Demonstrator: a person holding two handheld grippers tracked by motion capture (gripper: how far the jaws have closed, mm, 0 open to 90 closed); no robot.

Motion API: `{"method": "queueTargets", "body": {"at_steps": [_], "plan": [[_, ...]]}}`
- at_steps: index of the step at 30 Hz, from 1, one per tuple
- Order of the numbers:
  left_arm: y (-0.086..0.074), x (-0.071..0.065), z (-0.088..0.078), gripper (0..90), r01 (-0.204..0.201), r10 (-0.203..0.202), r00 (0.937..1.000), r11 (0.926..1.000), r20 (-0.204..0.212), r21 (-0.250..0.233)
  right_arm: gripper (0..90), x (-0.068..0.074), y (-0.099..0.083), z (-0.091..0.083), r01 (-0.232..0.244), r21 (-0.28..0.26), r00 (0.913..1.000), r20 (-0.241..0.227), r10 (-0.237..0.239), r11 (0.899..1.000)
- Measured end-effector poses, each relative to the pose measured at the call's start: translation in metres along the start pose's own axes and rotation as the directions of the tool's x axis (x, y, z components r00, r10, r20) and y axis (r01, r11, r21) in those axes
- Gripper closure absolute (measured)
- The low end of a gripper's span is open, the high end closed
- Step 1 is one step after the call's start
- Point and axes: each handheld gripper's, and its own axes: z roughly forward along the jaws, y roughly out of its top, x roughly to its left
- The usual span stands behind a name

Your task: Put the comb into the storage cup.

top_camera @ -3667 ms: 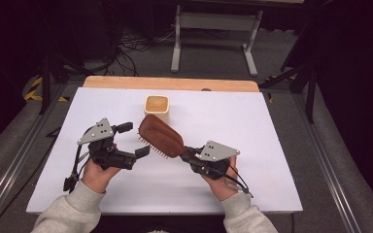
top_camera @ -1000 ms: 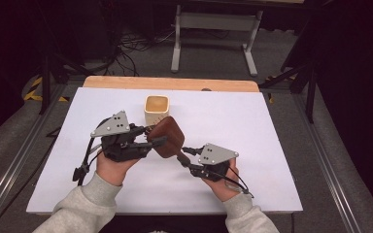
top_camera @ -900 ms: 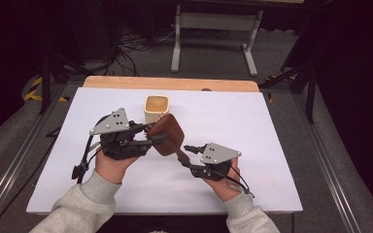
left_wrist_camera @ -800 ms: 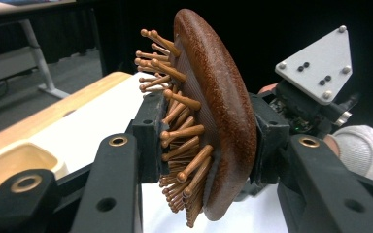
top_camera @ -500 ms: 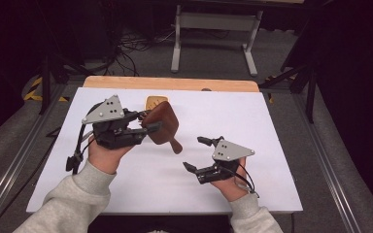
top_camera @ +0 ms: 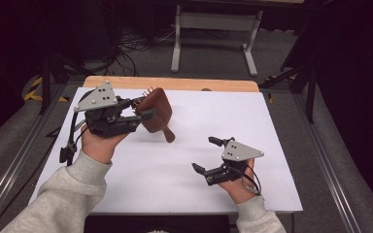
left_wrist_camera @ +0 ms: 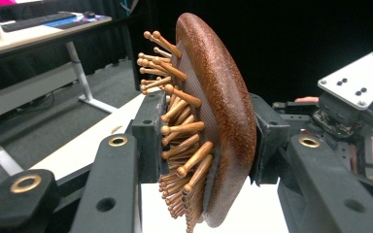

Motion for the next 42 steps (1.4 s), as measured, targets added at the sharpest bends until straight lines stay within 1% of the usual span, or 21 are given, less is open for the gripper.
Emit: {"method": "queueTargets", "body": {"at_steps": [2,3,4,9,16,17,19,23,33,37,40,42], "plan": [[0.002,0.001,-0.001,58.1,-0.003,0.003,1.0,1.0,-0.008,-0.002,3.1,-0.001,-0.001,-0.001,-0.001,0.001,1.0,0.003,0.001,1.0],[0.005,0.004,-0.002,58.1,-0.011,0.011,0.9997,0.9999,-0.021,-0.004,3.0,-0.001,-0.004,-0.003,-0.003,0.002,0.9999,0.011,0.002,1.0],[0.005,0.004,-0.002,58.1,-0.011,0.011,0.9997,0.9999,-0.021,-0.004,3.0,-0.001,-0.004,-0.003,-0.003,0.002,0.9999,0.011,0.002,1.0],[0.015,0.008,-0.005,58.1,-0.031,0.03,0.9984,0.9995,-0.047,-0.007,3.0,-0.003,-0.009,-0.006,-0.014,0.01,0.9997,0.02,0.014,1.0],[0.021,0.011,-0.005,58.1,-0.041,0.04,0.9966,0.9991,-0.072,-0.013,3.0,-0.004,-0.011,-0.008,-0.018,0.011,0.9996,0.023,0.018,1.0],[0.022,0.011,-0.004,58.1,-0.036,0.035,0.9967,0.9992,-0.074,-0.018,3.0,-0.004,-0.011,-0.007,-0.019,0.013,0.9996,0.023,0.018,1.0],[0.022,0.012,-0.004,58.1,-0.04,0.038,0.9961,0.999,-0.079,-0.02,3.0,-0.005,-0.011,-0.007,-0.02,0.015,0.9995,0.024,0.02,1.0],[0.022,0.015,-0.002,58.0,-0.036,0.033,0.9946,0.9991,-0.098,-0.023,3.0,-0.005,-0.011,-0.008,-0.02,0.013,0.9995,0.026,0.02,1.0],[0.027,0.027,0.002,57.8,-0.025,0.02,0.9922,0.999,-0.123,-0.036,3.2,-0.007,-0.014,-0.007,-0.025,0.023,0.9994,0.025,0.024,0.999],[0.03,0.031,0.005,57.8,-0.024,0.019,0.9906,0.9992,-0.136,-0.032,3.2,-0.008,-0.014,-0.007,-0.026,0.025,0.9993,0.026,0.026,0.999],[0.032,0.035,0.008,57.8,-0.015,0.01,0.9891,0.9992,-0.147,-0.038,3.2,-0.008,-0.014,-0.007,-0.026,0.023,0.9993,0.026,0.025,0.999],[0.032,0.038,0.009,57.7,-0.007,-0.001,0.988,0.9986,-0.155,-0.052,3.2,-0.008,-0.014,-0.007,-0.029,0.024,0.9993,0.024,0.028,0.999]]}}
